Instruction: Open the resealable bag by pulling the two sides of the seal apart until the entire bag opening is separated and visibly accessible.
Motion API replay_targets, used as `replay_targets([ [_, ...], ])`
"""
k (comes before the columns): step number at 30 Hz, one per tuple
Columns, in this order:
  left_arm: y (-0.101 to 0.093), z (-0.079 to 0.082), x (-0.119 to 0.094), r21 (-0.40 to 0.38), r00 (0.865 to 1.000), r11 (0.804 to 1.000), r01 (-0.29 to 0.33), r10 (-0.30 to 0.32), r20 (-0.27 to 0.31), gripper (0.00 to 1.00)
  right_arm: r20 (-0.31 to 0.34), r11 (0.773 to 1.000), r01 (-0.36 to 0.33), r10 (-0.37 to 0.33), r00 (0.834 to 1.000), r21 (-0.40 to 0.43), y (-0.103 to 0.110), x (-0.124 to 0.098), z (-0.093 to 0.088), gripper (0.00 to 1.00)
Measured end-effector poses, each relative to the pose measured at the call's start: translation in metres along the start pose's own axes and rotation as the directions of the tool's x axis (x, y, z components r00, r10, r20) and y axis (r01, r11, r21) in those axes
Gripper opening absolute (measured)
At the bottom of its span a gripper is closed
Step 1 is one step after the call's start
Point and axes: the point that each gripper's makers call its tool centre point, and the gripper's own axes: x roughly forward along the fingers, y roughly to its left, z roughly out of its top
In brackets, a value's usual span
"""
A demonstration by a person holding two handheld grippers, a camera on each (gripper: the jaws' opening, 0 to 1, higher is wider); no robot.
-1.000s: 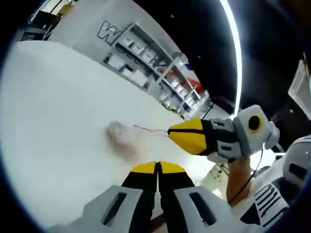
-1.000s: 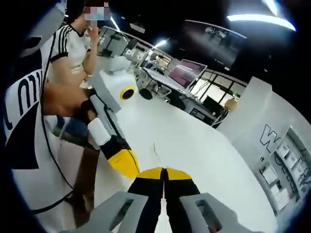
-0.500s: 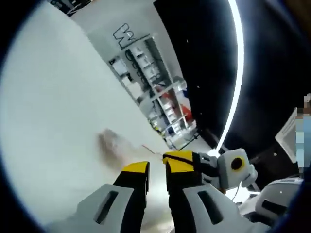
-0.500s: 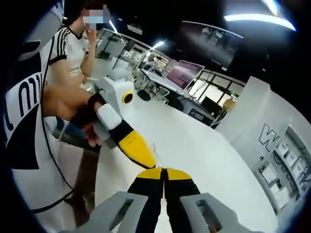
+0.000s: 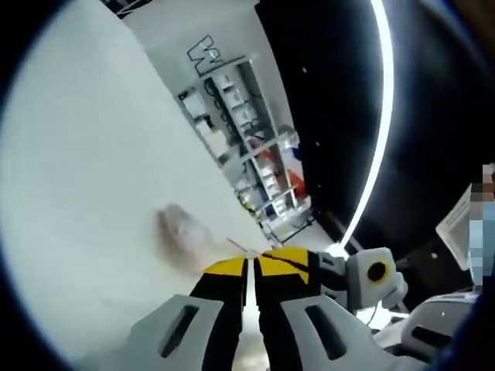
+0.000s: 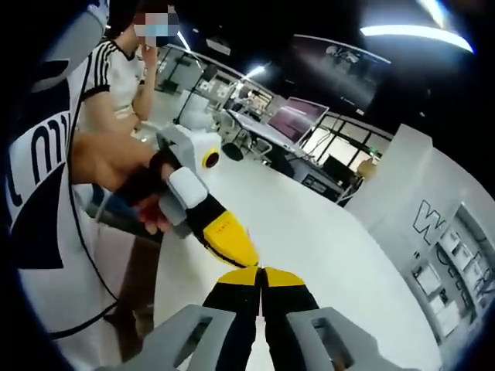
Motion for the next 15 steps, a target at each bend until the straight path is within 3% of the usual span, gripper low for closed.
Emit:
replay_targets([
  [2,0.0,-0.001,-0.001,0.024,1.0,1.0,-0.001,0.001,-0.011,0.02,-0.002,1.0,-0.004,0.004,1.0,0.005,0.0,0.0,-0.001,0.0],
  [7,0.001,-0.008,-0.003,0.096,0.999,0.995,-0.02,0.025,-0.048,0.01,-0.007,0.992,-0.094,0.095,0.995,0.087,0.005,-0.001,-0.007,0.0],
  [10,0.007,-0.011,-0.006,0.179,0.995,0.982,-0.061,0.074,-0.068,0.01,0.005,0.979,-0.148,0.149,0.989,0.142,0.005,-0.002,-0.007,0.0],
  [15,0.012,-0.014,-0.003,0.2,0.994,0.977,-0.074,0.089,-0.064,0.01,-0.014,0.968,-0.193,0.197,0.98,0.16,0.0,-0.003,-0.006,0.0],
])
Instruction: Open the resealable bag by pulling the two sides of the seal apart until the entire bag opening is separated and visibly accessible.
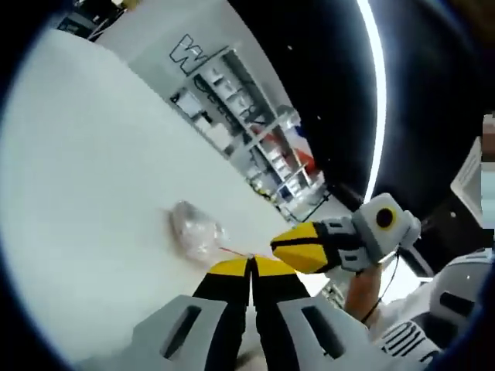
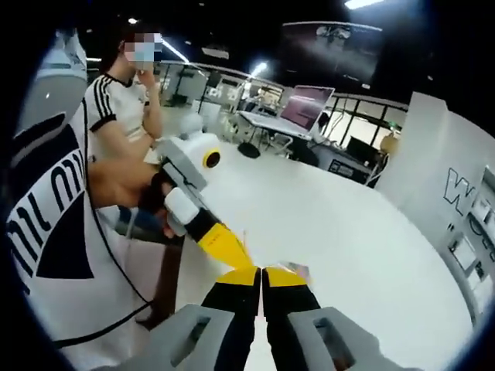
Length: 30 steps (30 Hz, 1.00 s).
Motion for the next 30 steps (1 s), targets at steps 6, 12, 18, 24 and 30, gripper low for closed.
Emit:
replay_targets([
  [6,0.001,0.0,0.0,0.019,1.0,1.0,-0.007,0.007,-0.006,0.01,-0.041,0.999,-0.05,0.049,0.998,-0.023,0.008,0.005,-0.002,0.03],
  [12,0.001,-0.002,0.001,0.049,1.0,0.999,-0.012,0.013,-0.021,0.01,-0.08,0.997,-0.066,0.064,0.995,-0.03,0.01,0.011,-0.011,0.01],
  [18,0.001,-0.003,0.0,0.076,0.999,0.997,-0.018,0.02,-0.028,0.01,-0.091,0.995,-0.095,0.092,0.992,-0.027,0.014,0.013,-0.014,0.0],
  [24,0.002,-0.004,-0.001,0.112,0.998,0.993,-0.034,0.039,-0.041,0.01,-0.098,0.993,-0.111,0.107,0.989,-0.035,0.017,0.014,-0.015,0.0],
  [30,0.002,-0.004,0.001,0.142,0.996,0.988,-0.052,0.061,-0.061,0.01,-0.09,0.997,-0.077,0.076,0.993,0.002,0.013,0.013,-0.014,0.0],
])
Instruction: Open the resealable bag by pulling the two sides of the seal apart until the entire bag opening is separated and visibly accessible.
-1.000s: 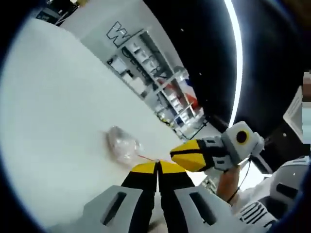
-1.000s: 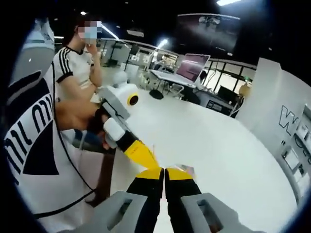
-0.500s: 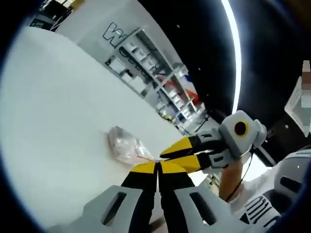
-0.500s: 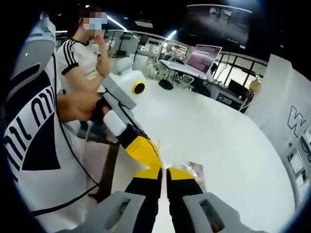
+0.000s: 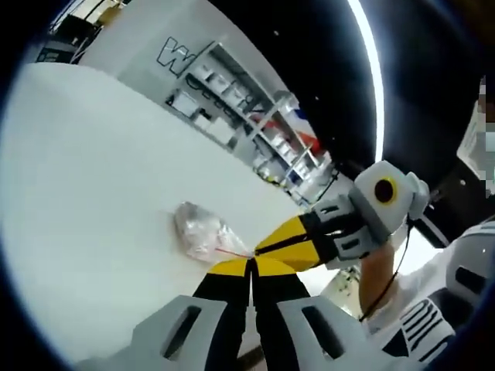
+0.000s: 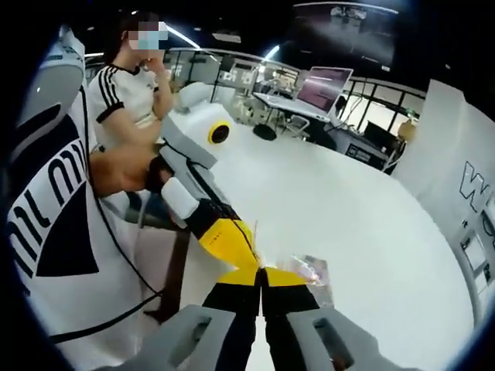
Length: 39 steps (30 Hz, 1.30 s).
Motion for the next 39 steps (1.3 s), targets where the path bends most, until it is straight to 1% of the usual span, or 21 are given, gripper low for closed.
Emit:
replay_targets([
  [8,0.0,0.002,0.0,0.007,1.0,1.0,-0.01,0.01,-0.005,0.01,0.027,0.997,0.076,-0.075,0.997,-0.011,-0.002,-0.001,0.005,0.0],
  [12,0.001,0.002,0.0,0.01,1.0,1.0,-0.014,0.014,-0.008,0.01,0.031,0.99,0.132,-0.13,0.991,-0.057,-0.004,-0.001,0.007,0.0],
  [15,0.001,0.002,0.0,0.017,1.0,1.0,-0.018,0.018,-0.012,0.01,0.032,0.983,0.161,-0.159,0.987,-0.087,-0.004,0.0,0.008,0.0],
  [16,0.001,0.002,0.0,0.017,1.0,1.0,-0.018,0.018,-0.011,0.01,0.034,0.98,0.173,-0.17,0.985,-0.094,-0.004,-0.001,0.009,0.0],
  [17,0.006,-0.003,-0.001,0.028,0.998,0.999,-0.043,0.044,-0.045,0.01,0.067,0.966,0.228,-0.221,0.973,-0.123,-0.012,-0.004,0.016,0.0],
  [18,0.008,-0.003,0.001,0.049,0.998,0.998,-0.048,0.05,-0.038,0.01,0.065,0.962,0.242,-0.236,0.97,-0.129,-0.014,-0.008,0.018,0.0],
  [19,0.005,-0.006,0.002,0.006,0.999,1.0,-0.023,0.023,-0.034,0.01,0.084,0.957,0.259,-0.25,0.965,-0.128,-0.016,-0.011,0.024,0.0],
  [20,0.0,-0.007,0.002,-0.049,1.0,0.999,0.008,-0.009,-0.029,0.01,0.079,0.962,0.245,-0.237,0.968,-0.122,-0.015,-0.011,0.024,0.0],
  [21,0.003,-0.007,0.002,-0.034,1.0,0.999,-0.002,0.001,-0.028,0.01,0.092,0.967,0.236,-0.227,0.969,-0.098,-0.015,-0.011,0.025,0.0],
  [22,0.004,-0.007,0.002,-0.017,0.999,1.0,-0.011,0.01,-0.032,0.01,0.097,0.967,0.239,-0.231,0.968,-0.085,-0.018,-0.011,0.023,0.0],
  [23,0.003,-0.007,0.002,-0.008,0.999,1.0,-0.013,0.013,-0.033,0.01,0.089,0.963,0.255,-0.248,0.965,-0.089,-0.022,-0.011,0.021,0.0],
  [24,0.002,-0.007,0.002,-0.007,0.999,1.0,-0.011,0.011,-0.033,0.01,0.088,0.954,0.278,-0.269,0.959,-0.109,-0.025,-0.013,0.02,0.0],
  [25,0.002,-0.006,0.002,-0.008,0.999,1.0,-0.009,0.009,-0.031,0.01,0.11,0.947,0.297,-0.284,0.952,-0.122,-0.027,-0.015,0.024,0.0],
  [27,0.002,-0.006,0.002,-0.007,1.0,1.0,-0.008,0.007,-0.031,0.01,0.124,0.937,0.319,-0.303,0.945,-0.14,-0.029,-0.019,0.028,0.0],
  [28,0.001,-0.007,0.001,-0.014,1.0,1.0,-0.003,0.003,-0.03,0.01,0.141,0.921,0.353,-0.332,0.933,-0.163,-0.034,-0.023,0.031,0.0],
  [31,0.0,-0.007,0.001,-0.017,1.0,1.0,0.004,-0.004,-0.03,0.01,0.148,0.91,0.378,-0.356,0.923,-0.17,-0.038,-0.026,0.031,0.0],
  [35,-0.001,-0.004,0.0,-0.011,1.0,1.0,0.007,-0.007,-0.023,0.01,0.175,0.888,0.436,-0.411,0.895,-0.147,-0.043,-0.031,0.029,0.0],
  [37,0.001,-0.004,-0.001,-0.003,1.0,1.0,0.0,0.0,-0.023,0.01,0.178,0.88,0.447,-0.42,0.89,-0.159,-0.04,-0.03,0.027,0.0],
  [38,0.001,-0.004,-0.001,0.0,1.0,1.0,-0.003,0.003,-0.023,0.01,0.175,0.876,0.451,-0.423,0.889,-0.172,-0.038,-0.03,0.026,0.0],
  [39,0.001,-0.004,-0.001,0.001,1.0,1.0,-0.003,0.003,-0.023,0.01,0.176,0.876,0.447,-0.419,0.891,-0.179,-0.035,-0.028,0.025,0.0],
])
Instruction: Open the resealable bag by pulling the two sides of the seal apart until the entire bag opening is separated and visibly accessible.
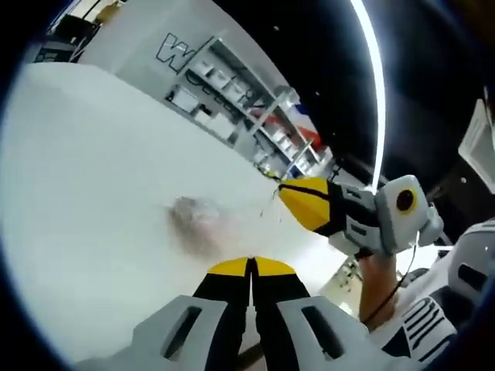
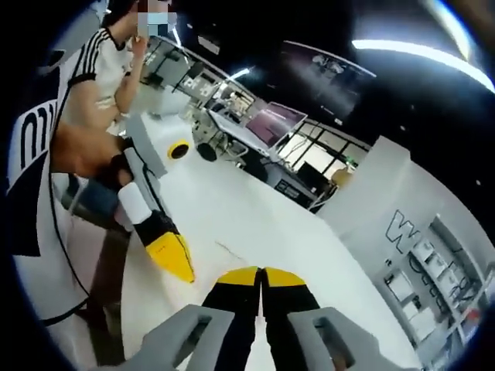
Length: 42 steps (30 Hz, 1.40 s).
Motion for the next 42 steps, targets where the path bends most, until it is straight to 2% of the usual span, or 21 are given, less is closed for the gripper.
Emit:
replay_targets([
  [2,-0.001,-0.001,0.0,0.001,1.0,1.0,0.001,-0.001,-0.001,0.01,-0.011,0.998,-0.039,0.04,0.999,0.039,0.01,0.001,-0.002,0.04],
  [5,-0.002,-0.001,0.0,0.004,1.0,1.0,0.004,-0.004,-0.001,0.01,-0.033,0.997,-0.073,0.074,0.997,0.028,0.023,0.002,-0.004,0.11],
  [10,-0.004,-0.003,-0.001,0.009,1.0,1.0,0.002,-0.002,0.0,0.01,-0.055,0.996,-0.089,0.089,0.994,0.002,0.029,0.003,-0.008,0.11],
  [16,-0.003,-0.003,-0.002,0.013,1.0,1.0,-0.005,0.006,-0.001,0.01,-0.051,0.992,-0.121,0.122,0.991,0.019,0.039,0.003,-0.007,0.1],
  [20,-0.005,-0.003,-0.001,0.017,1.0,1.0,-0.002,0.002,-0.004,0.01,-0.098,0.993,-0.12,0.122,0.988,0.018,0.038,0.008,-0.022,0.09],
  [26,-0.006,-0.006,0.0,0.022,1.0,1.0,0.0,0.0,-0.016,0.01,-0.12,0.994,-0.107,0.107,0.987,0.003,0.035,0.014,-0.028,0.05],
  [28,-0.006,-0.007,0.001,0.027,1.0,1.0,-0.001,0.002,-0.021,0.01,-0.117,0.995,-0.095,0.095,0.989,0.005,0.032,0.014,-0.028,0.01],
  [34,-0.006,-0.01,0.003,0.031,0.999,1.0,-0.001,0.002,-0.034,0.01,-0.091,1.0,-0.015,0.016,0.996,0.012,0.015,0.015,-0.024,0.0],
  [37,-0.005,-0.011,0.004,0.035,0.999,0.999,-0.001,0.003,-0.037,0.01,-0.049,0.998,0.058,-0.056,0.997,0.036,0.001,0.014,-0.017,0.0],
  [42,-0.005,-0.009,0.007,0.061,0.999,0.998,-0.008,0.01,-0.034,0.01,0.029,0.985,0.122,-0.126,0.992,0.119,-0.013,0.015,-0.008,0.0],
])
